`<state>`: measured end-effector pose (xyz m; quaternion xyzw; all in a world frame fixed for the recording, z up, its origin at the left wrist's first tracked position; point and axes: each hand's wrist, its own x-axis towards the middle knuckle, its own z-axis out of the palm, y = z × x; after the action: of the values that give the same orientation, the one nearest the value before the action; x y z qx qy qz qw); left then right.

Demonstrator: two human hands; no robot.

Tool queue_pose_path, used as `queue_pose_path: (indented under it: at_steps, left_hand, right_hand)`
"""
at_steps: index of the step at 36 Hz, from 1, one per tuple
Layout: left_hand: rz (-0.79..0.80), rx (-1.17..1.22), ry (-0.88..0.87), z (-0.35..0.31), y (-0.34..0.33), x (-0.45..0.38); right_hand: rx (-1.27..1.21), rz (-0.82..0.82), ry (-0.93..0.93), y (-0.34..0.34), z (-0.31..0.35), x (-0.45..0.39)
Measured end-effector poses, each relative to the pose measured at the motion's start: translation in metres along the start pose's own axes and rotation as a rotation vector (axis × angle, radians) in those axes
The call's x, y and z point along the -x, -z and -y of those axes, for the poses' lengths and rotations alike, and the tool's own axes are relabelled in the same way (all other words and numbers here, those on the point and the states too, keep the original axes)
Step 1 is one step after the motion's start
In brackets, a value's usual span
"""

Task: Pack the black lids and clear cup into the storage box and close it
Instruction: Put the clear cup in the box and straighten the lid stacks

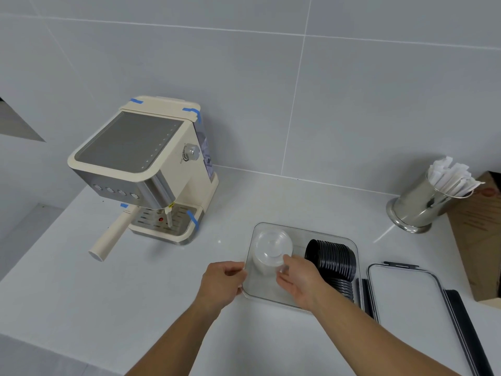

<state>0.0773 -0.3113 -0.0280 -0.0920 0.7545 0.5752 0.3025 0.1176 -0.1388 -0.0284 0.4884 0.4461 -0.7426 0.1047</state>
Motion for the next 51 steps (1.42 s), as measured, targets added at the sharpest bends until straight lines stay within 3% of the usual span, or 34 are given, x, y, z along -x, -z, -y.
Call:
queue_pose_path:
  at_steps: [22, 38, 45, 51]
  left_hand:
    - [-0.004, 0.004, 0.019, 0.002, -0.001, -0.002]
    - [-0.108, -0.192, -0.02, 0.0, -0.004, 0.006]
    - [-0.168, -0.414, -0.15, -0.011, -0.006, 0.023]
    - [-0.172, -0.383, -0.279, -0.025, -0.023, 0.043]
  right_hand:
    - [0.121, -0.065, 0.071, -0.004, -0.007, -0.01]
    - [0.151, 0.059, 0.042, 0.01, -0.004, 0.004]
    - [0.168, 0.133, 0.086, 0.029, -0.001, 0.027]
    - [0.358, 0.119, 0.27, 0.059, 0.001, 0.052]
